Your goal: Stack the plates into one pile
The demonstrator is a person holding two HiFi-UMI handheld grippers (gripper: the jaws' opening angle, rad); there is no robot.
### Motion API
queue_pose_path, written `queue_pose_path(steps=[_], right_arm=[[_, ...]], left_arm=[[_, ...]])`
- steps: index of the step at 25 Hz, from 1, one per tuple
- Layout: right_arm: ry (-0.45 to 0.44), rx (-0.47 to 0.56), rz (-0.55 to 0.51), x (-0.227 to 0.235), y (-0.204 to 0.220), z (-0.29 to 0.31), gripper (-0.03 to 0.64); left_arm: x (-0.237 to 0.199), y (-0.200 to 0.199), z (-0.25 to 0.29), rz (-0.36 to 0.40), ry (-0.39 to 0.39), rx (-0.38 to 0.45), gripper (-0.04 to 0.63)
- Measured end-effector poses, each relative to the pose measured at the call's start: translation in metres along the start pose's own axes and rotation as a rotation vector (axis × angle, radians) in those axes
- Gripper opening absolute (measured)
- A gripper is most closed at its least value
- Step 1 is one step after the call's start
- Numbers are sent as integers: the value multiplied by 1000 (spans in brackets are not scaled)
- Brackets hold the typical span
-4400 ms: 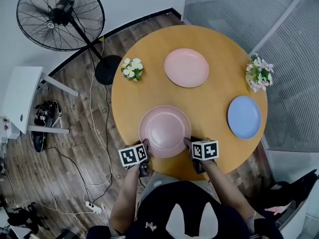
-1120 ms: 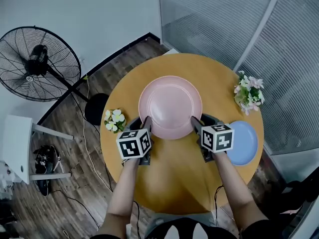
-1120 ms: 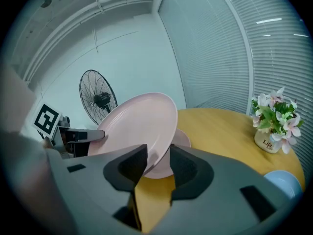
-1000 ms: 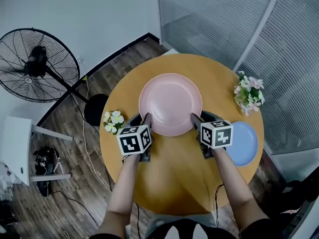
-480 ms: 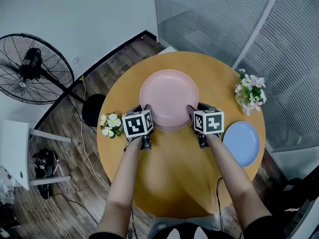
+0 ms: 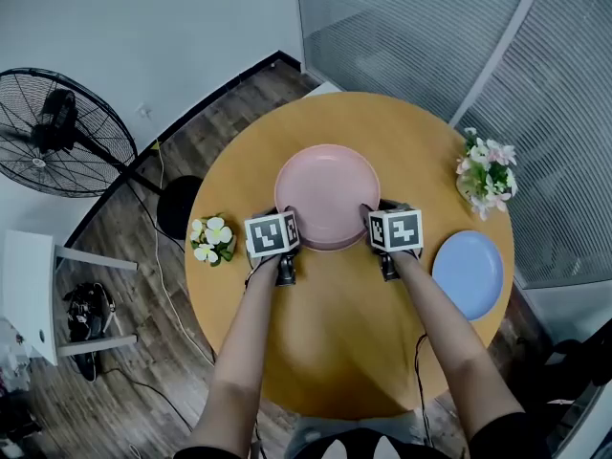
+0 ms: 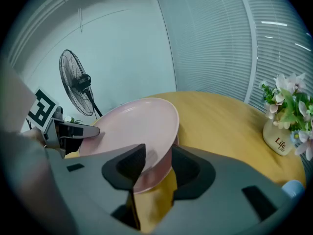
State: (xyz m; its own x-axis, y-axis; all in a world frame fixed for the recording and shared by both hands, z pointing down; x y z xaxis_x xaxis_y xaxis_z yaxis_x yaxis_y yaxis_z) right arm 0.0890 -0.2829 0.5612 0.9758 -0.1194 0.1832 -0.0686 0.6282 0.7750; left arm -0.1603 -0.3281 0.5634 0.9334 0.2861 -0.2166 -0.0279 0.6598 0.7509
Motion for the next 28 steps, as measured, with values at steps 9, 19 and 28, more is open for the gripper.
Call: queue_pose_path(steps=[9,19,28], right_arm=[[23,-55,-48,0,15,13,178],[-12,-116,-123,-4,33,18,256],[-22,-93,-112,-12,27,1,287]], left_arm=[[-3,13,9,42,-13,-54,104],[-2,25,9,131,-12,-63,178],[-5,25,-6,70,5,-31,187]])
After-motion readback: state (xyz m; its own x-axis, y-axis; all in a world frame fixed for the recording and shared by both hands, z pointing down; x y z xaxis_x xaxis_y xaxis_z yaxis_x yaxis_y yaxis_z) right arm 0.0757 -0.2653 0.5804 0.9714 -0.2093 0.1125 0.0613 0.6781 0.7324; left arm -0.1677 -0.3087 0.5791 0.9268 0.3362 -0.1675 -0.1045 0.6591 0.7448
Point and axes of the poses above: the fingertips, and each gripper's own axes: z forward along the fingers, x to its right, y out of its underside, the point moved 8 cm from there along -z, backward along the fingers, and after that the axes turned 9 degrees about x, right-handed, at the moved point
